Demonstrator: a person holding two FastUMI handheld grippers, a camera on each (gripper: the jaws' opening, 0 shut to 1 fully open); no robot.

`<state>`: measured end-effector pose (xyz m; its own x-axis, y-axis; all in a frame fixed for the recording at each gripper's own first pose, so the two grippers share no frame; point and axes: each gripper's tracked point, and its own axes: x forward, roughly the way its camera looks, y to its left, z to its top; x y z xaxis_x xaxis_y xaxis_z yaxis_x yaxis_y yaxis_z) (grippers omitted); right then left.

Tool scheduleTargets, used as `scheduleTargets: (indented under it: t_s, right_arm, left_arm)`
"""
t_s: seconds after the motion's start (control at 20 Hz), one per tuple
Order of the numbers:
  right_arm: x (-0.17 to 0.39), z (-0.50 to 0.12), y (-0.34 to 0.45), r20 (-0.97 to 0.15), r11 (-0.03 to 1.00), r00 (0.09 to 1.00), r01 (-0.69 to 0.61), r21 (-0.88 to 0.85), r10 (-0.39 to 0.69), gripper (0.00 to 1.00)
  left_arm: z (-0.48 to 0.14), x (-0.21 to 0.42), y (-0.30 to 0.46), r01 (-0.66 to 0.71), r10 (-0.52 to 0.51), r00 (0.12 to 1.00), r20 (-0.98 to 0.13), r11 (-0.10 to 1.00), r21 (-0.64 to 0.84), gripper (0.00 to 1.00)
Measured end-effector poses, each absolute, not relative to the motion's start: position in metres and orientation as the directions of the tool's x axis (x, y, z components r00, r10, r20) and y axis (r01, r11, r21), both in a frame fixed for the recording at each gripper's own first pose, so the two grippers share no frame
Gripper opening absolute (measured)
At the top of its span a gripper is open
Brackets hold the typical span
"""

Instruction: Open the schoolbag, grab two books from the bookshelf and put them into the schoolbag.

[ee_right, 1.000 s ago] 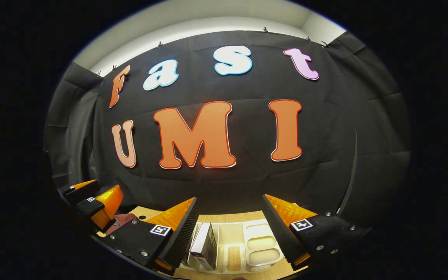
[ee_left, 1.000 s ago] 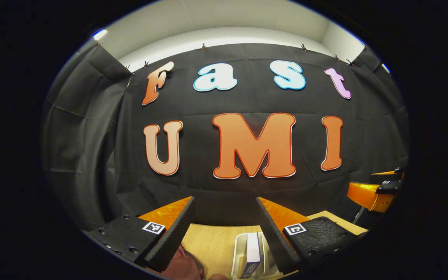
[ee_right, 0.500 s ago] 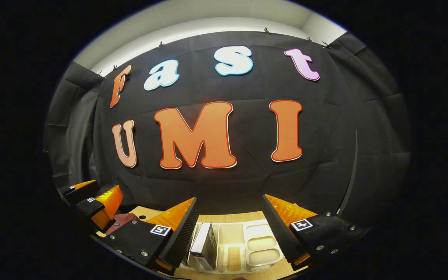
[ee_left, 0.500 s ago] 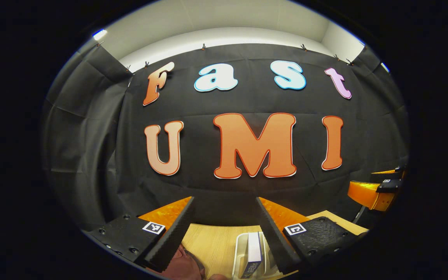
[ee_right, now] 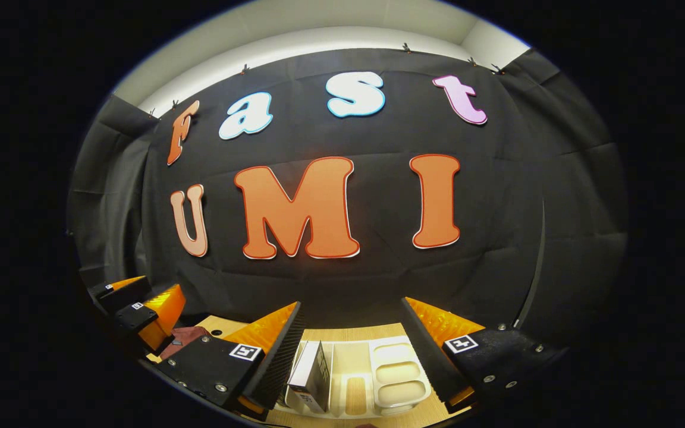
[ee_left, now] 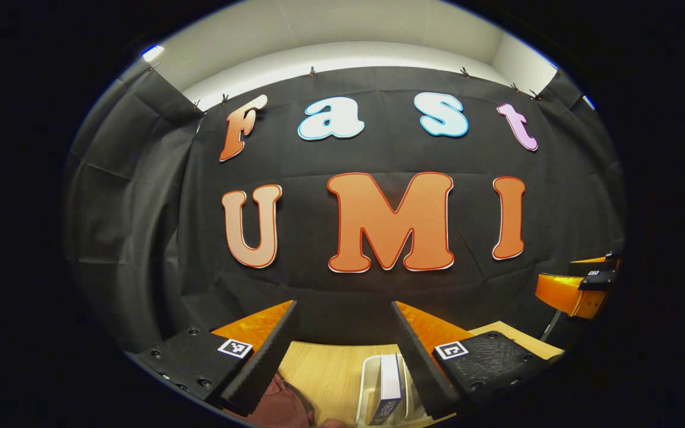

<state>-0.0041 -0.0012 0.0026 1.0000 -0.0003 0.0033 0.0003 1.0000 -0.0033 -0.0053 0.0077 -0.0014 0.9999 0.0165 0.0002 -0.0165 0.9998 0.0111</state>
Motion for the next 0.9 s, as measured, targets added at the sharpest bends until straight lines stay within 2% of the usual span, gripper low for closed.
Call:
scheduleTargets:
  t_s: [0.9]
  right_arm:
    - [-0.006,0.0,0.0,-0.002,1.0,1.0,-0.007,-0.025,0.007,0.96]
  left_arm:
    - [-0.001,-0.013,0.018,-0.04,0.039,0.999,0.026,0.999,0.035,0.96]
